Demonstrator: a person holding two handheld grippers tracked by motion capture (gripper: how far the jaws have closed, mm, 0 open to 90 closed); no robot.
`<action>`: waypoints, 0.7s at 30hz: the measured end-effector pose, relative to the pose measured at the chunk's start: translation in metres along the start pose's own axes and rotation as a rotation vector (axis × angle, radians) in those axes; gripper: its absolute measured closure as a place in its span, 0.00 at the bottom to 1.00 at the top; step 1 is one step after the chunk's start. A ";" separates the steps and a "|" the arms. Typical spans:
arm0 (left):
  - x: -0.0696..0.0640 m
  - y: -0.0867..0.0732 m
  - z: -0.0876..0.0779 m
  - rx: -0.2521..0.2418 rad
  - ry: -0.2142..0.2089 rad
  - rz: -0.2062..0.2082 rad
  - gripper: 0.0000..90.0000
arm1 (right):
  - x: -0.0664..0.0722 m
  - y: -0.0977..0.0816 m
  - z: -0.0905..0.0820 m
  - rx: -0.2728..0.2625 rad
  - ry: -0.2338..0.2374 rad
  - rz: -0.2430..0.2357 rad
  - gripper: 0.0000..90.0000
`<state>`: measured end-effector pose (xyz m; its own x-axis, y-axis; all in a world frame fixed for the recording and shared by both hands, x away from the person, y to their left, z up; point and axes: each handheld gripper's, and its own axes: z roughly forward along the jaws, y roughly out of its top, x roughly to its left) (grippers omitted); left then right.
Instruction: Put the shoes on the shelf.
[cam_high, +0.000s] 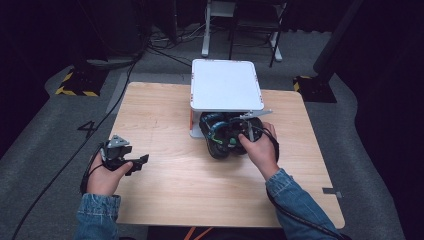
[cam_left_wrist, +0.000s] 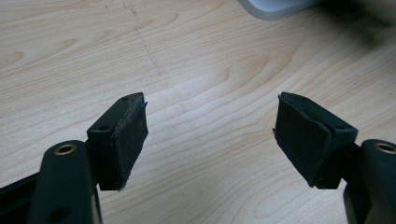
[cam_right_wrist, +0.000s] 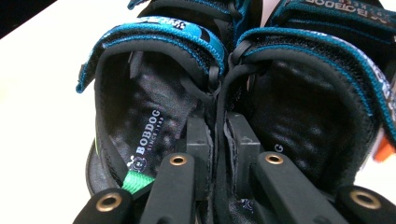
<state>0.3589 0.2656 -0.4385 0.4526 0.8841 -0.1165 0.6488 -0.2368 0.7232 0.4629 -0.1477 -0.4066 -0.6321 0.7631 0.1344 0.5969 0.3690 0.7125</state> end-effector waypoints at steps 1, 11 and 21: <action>0.000 0.000 0.000 -0.003 0.002 0.000 0.29 | -0.001 0.003 0.006 -0.001 -0.010 0.004 0.91; 0.000 0.000 0.002 0.001 -0.009 0.005 0.29 | -0.008 0.022 0.056 -0.040 -0.144 0.033 0.91; -0.001 0.002 0.004 0.001 -0.016 0.011 0.29 | 0.000 0.022 0.066 -0.095 -0.279 -0.014 0.89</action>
<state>0.3622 0.2624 -0.4395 0.4692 0.8749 -0.1197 0.6445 -0.2466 0.7238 0.5087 -0.1043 -0.4366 -0.4720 0.8794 -0.0612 0.5317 0.3394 0.7759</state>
